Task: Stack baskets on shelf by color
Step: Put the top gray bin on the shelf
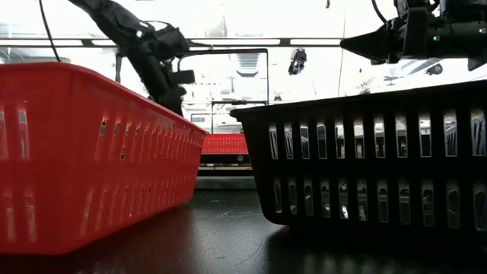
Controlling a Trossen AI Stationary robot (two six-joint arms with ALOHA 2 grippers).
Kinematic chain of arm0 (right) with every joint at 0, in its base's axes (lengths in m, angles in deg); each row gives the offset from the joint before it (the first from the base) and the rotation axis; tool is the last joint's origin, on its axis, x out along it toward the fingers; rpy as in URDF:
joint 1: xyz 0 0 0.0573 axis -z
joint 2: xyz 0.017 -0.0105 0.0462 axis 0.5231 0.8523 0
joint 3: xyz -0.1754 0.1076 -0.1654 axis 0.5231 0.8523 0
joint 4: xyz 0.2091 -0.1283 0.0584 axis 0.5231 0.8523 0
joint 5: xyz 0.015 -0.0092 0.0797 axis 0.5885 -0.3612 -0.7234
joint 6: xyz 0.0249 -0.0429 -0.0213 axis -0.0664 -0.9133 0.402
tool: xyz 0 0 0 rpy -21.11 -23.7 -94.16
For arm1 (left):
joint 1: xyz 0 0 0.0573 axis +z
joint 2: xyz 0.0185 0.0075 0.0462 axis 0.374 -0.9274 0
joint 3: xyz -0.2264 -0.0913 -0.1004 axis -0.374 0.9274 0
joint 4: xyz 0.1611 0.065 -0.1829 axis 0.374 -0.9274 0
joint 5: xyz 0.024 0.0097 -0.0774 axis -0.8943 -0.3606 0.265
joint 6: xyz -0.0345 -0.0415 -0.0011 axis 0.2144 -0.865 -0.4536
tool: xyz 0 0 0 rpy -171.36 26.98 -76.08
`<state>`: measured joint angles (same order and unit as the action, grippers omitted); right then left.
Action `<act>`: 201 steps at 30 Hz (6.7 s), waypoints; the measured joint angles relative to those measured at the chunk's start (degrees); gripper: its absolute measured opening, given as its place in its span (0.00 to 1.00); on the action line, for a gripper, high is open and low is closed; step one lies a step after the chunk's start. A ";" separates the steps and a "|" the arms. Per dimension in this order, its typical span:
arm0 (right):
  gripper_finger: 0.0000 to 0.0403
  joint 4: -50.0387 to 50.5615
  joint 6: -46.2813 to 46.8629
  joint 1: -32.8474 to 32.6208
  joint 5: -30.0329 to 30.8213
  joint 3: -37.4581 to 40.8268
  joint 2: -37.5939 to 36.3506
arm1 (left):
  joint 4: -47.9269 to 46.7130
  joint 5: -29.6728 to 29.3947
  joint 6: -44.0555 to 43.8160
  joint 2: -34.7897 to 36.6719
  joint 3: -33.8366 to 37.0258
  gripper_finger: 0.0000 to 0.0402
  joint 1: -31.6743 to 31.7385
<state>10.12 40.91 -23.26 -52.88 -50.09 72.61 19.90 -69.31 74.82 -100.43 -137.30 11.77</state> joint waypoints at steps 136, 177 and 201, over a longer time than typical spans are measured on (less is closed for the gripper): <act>0.02 101.36 26.41 -4.42 3.07 -94.84 68.50 | 38.14 -0.05 11.74 38.87 27.10 0.00 -23.62; 0.25 113.91 17.60 -4.23 -0.50 -114.52 78.80 | 37.10 -0.15 12.07 39.64 27.02 0.00 -23.62; 0.02 92.57 15.22 4.94 -0.67 -79.25 67.37 | 6.63 0.28 4.51 31.49 26.28 0.00 -23.58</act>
<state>102.69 56.13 -18.32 -53.55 -129.34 139.98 26.53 -69.03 79.33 -68.95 -111.02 -11.81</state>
